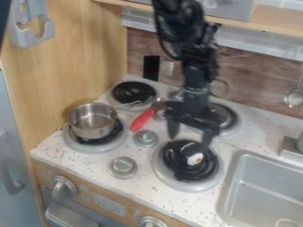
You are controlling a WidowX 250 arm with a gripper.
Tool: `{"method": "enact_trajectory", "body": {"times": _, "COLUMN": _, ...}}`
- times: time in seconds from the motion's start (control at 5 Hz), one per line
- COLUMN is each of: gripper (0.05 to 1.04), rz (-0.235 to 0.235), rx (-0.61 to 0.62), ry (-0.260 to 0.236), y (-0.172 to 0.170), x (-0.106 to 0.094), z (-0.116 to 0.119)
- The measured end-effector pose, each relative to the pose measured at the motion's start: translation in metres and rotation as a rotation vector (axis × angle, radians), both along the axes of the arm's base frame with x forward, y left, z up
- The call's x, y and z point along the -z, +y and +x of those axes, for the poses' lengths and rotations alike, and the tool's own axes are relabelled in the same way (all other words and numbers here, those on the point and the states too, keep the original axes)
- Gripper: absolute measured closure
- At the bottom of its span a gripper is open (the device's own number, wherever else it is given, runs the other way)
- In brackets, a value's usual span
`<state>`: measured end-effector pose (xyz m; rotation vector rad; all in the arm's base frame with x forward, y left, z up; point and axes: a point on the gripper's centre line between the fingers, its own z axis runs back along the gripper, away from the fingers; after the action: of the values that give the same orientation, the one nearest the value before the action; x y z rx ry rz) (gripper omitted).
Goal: Put the sushi to the pot
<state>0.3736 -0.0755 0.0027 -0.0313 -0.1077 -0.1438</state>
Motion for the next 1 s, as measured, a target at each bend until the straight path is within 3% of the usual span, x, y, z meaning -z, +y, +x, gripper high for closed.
{"method": "enact_trajectory", "body": {"times": 0.2, "gripper": 0.084, "rz": -0.005, "rx": 0.000, "ry": -0.027, "y": -0.006, "x": -0.001, "z": 0.003}}
{"method": "enact_trajectory", "body": {"times": 0.6, "gripper": 0.084, "rz": 0.086, "rx": -0.004, "ry": -0.008, "y": -0.003, "x": 0.010, "z": 0.003}}
{"method": "enact_trajectory", "body": {"times": 1.0, "gripper": 0.084, "rz": 0.112, "rx": 0.008, "ry": 0.029, "y": -0.004, "x": 0.035, "z": 0.015}}
